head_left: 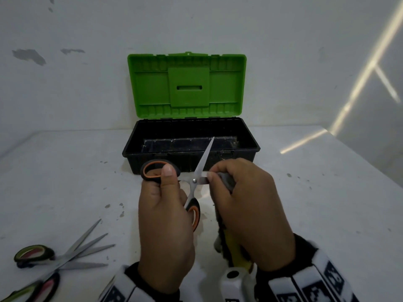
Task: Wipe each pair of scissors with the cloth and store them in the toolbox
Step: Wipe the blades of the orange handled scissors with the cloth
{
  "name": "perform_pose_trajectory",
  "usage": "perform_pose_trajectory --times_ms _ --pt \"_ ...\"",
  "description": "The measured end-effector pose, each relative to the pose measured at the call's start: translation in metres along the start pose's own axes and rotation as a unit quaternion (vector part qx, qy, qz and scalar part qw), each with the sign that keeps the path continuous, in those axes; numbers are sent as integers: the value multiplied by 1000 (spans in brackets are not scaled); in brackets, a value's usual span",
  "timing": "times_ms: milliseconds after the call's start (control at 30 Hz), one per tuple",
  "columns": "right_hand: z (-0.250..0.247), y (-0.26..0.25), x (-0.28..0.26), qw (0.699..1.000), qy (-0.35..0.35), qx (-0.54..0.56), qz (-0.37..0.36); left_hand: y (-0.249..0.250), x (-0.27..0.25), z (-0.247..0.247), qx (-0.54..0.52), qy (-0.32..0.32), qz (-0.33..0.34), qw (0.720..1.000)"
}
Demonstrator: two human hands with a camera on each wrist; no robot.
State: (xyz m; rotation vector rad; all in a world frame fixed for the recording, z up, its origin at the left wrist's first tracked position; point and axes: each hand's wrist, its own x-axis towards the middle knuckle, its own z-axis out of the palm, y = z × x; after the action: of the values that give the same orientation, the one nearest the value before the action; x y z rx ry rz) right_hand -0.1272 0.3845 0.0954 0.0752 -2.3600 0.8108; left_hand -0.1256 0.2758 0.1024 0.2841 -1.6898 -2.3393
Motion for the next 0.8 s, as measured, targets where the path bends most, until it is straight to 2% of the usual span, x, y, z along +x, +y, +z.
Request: perform_pose_trajectory --times_ms 100,267,400,567,800 --pt "-2 8 -1 1000 6 -5 21 0 0 0 -8 8 -2 1000" --pt "4 -2 -3 999 22 13 -19 0 0 2 -22 -2 -5 1000" --pt "-1 5 -5 999 31 3 -36 1 1 1 -50 -10 -38 998" --pt "-17 29 -9 1000 26 -2 -4 2 2 -1 -45 2 -67 997" --pt "-45 57 -7 1000 -1 -23 4 11 14 -12 -25 -35 -96 994"
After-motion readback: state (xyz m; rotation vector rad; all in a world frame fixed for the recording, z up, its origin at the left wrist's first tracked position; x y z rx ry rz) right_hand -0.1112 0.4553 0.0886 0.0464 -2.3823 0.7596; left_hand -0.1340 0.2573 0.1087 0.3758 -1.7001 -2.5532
